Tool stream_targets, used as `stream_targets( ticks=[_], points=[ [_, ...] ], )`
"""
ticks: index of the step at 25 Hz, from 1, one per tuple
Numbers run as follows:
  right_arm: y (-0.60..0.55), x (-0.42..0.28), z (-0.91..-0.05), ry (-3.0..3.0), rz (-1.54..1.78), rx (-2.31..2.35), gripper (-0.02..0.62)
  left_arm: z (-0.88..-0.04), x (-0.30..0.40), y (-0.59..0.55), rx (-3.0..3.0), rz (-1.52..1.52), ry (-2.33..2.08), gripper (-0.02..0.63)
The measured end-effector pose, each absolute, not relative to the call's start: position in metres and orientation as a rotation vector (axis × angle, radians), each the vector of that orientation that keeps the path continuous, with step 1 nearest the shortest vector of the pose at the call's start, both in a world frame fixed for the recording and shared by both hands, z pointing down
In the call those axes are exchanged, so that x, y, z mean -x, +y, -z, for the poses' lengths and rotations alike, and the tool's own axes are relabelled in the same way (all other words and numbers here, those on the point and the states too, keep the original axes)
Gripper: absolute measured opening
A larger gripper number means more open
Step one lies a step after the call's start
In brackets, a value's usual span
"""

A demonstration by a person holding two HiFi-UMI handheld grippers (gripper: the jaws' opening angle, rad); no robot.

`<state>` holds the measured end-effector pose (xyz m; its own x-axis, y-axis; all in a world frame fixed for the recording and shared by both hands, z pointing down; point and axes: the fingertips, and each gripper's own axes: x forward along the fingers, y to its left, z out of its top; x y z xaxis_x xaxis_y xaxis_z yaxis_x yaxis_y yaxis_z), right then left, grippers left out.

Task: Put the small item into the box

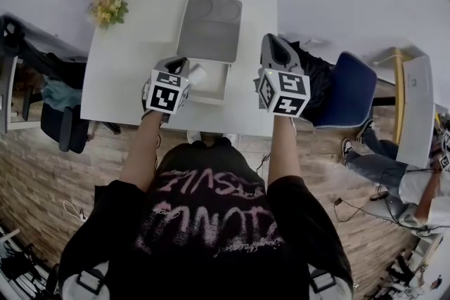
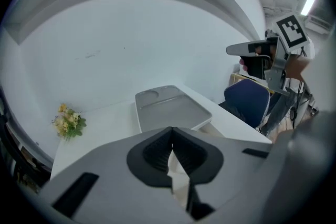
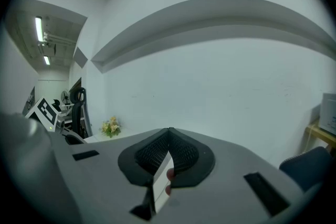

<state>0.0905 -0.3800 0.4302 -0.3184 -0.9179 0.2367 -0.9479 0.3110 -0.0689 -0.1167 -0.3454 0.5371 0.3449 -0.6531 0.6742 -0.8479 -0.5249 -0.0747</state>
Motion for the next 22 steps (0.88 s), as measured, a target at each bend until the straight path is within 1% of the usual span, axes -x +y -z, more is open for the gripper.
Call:
stream_targets(
  ticks=[22],
  points=[
    [-0.371, -0.088, -0.420, -2.407, -0.249, -1.758, 0.012, -0.419, 0.114, -0.371, -2.531, -0.651, -1.514, 0.003]
  ],
)
